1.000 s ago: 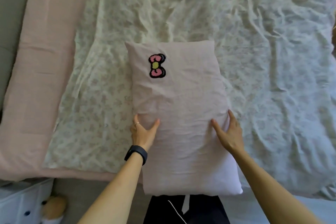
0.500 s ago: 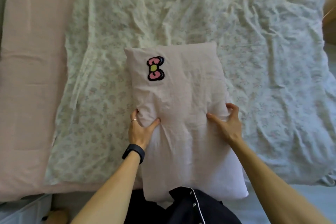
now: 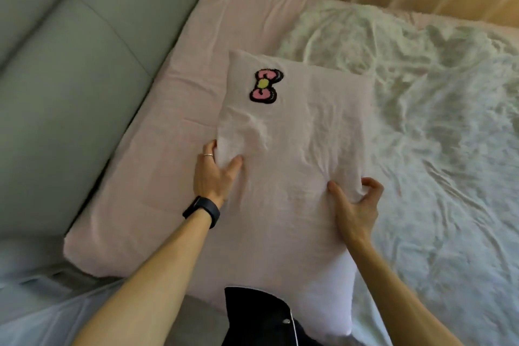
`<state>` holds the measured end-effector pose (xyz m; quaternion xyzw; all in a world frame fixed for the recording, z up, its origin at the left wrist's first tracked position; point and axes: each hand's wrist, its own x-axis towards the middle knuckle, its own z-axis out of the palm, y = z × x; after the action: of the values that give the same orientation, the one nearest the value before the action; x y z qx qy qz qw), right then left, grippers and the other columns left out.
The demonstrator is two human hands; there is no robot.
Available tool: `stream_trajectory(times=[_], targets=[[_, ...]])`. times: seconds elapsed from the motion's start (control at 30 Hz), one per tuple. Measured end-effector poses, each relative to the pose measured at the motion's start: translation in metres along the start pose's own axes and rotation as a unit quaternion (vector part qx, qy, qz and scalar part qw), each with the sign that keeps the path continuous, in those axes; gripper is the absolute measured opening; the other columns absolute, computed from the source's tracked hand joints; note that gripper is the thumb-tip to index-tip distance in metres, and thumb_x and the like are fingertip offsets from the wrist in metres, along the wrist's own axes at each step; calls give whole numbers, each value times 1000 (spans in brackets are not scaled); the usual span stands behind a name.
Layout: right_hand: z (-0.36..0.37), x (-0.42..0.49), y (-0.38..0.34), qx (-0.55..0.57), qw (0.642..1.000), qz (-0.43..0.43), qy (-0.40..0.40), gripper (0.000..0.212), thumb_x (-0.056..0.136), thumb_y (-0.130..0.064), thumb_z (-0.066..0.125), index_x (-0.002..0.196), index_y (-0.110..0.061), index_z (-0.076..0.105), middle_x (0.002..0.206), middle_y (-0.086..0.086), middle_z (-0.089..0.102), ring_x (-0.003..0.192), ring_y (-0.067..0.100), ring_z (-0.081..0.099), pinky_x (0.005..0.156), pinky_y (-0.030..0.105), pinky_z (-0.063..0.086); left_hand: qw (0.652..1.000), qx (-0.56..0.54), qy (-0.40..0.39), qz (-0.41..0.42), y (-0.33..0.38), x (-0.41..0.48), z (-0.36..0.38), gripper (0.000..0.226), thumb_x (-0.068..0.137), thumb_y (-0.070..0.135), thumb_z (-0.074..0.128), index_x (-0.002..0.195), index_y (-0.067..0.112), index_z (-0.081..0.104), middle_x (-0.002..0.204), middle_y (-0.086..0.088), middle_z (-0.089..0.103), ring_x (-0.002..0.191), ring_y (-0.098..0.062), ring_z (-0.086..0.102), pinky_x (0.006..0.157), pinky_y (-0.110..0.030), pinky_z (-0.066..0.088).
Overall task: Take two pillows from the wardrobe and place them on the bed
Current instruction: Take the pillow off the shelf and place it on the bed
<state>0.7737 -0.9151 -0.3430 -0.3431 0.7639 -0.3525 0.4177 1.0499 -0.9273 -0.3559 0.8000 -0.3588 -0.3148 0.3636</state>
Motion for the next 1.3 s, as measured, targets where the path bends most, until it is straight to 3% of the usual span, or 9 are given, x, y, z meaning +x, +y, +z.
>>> stream_trajectory(times=[0.17, 0.27, 0.47, 0.57, 0.77, 0.93, 1.1, 1.2, 1.3], targets=[[145, -37, -43, 13, 996, -52, -73, 55, 77, -28, 82, 113, -30, 41, 95, -14, 55, 94, 22, 56, 82, 32, 41, 994, 17, 94, -55, -57, 74, -118, 64, 69, 61, 68, 127, 42, 49, 116, 4, 59, 104, -22, 63, 89, -46, 55], [215, -51, -55, 19, 992, -63, -110, 54, 78, -31, 81, 113, -32, 40, 106, -4, 56, 97, 22, 56, 83, 33, 42, 990, 14, 114, -79, -83, 117, -168, 63, 68, 61, 67, 126, 42, 50, 119, 8, 63, 105, -21, 63, 91, -45, 54], [317, -72, -64, 23, 989, -50, -138, 60, 72, -47, 74, 119, -29, 40, 112, 1, 58, 97, 24, 57, 82, 32, 39, 989, 44, 116, -83, -114, 202, -233, 73, 67, 59, 66, 134, 37, 48, 126, -1, 53, 118, -28, 55, 97, -47, 49], [353, -69, -41, -58, 979, -60, -188, 66, 80, -51, 74, 131, -29, 40, 132, 7, 54, 117, 31, 56, 92, 37, 45, 983, 140, 73, -90, -138, 235, -250, 77, 77, 65, 62, 146, 47, 34, 151, -1, 43, 142, -32, 35, 114, -53, 30], [366, -58, 28, -344, 885, -109, -294, 77, 91, -56, 58, 151, -18, 28, 157, 12, 28, 137, 35, 41, 105, 45, 42, 964, 224, 24, -139, -212, 231, -224, 84, 84, 73, 49, 156, 40, 18, 167, -4, 10, 153, -29, 8, 121, -57, 8], [381, -54, 36, -428, 811, -249, -312, 77, 92, -63, 46, 155, -27, 19, 165, 10, 14, 150, 33, 14, 117, 50, 27, 957, 255, -44, -133, -265, 183, -174, 79, 90, 72, 43, 155, 49, 4, 167, 1, -16, 152, -32, -15, 117, -65, -5], [434, -54, 37, -499, 694, -380, -354, 79, 92, -70, 38, 153, -50, -9, 165, 7, -22, 151, 41, -10, 118, 61, 11, 934, 341, -48, -95, -308, 141, -144, 95, 76, 91, 31, 151, 53, -12, 162, 0, -32, 149, -35, -25, 107, -72, -15], [458, -58, 51, -522, 681, -337, -388, 81, 91, -71, 41, 146, -59, -18, 158, 5, -38, 149, 45, -15, 112, 72, 14, 942, 205, 82, -253, -326, 113, -139, 98, 69, 95, 31, 151, 56, -5, 163, -2, -27, 150, -33, -23, 106, -69, -17], [467, -58, 69, -507, 715, -274, -396, 84, 90, -70, 47, 143, -63, -17, 157, 4, -39, 149, 45, -17, 107, 76, 24, 890, 6, 181, -419, -334, 109, -146, 96, 70, 92, 43, 149, 60, -1, 164, -4, -24, 152, -35, -13, 113, -73, 0]])
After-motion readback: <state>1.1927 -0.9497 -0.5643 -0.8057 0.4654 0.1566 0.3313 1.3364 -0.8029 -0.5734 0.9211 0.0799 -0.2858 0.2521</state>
